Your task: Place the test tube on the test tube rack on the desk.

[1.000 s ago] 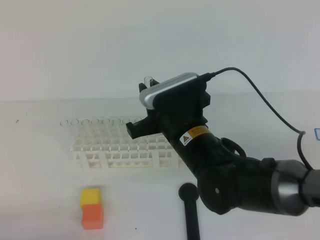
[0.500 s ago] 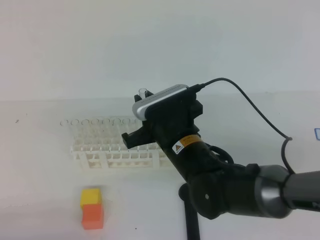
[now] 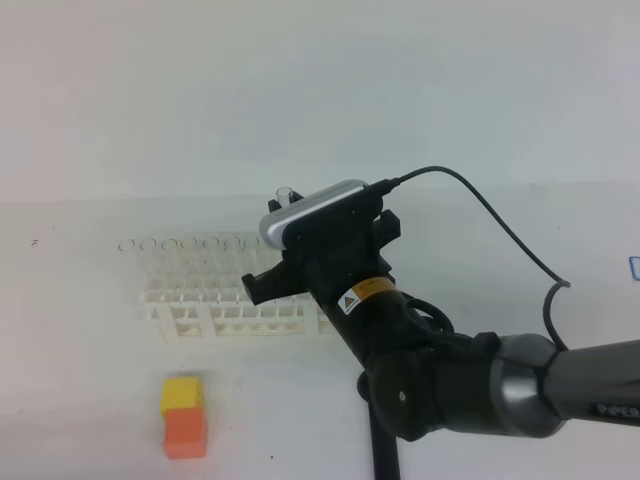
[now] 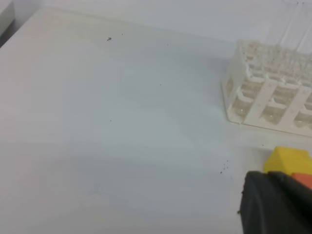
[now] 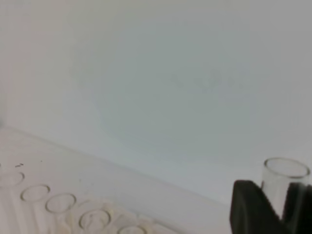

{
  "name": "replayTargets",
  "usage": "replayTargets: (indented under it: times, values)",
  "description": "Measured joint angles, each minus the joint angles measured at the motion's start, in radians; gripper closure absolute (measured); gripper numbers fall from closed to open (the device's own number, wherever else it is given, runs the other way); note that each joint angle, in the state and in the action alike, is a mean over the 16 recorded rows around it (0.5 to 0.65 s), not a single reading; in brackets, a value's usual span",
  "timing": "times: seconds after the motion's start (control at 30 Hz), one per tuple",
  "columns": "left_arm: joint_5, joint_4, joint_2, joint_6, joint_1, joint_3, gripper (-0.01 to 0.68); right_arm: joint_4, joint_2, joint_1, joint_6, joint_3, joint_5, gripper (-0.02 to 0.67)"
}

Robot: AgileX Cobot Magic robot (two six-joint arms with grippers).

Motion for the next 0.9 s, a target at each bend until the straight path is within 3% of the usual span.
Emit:
replayTargets:
  times: [0.9]
  values:
    - [0.002, 0.000, 0.006, 0.000, 0.001, -0.006, 0.674, 0.020, 0.066, 0.001, 0.049, -0.010, -0.092, 0.524]
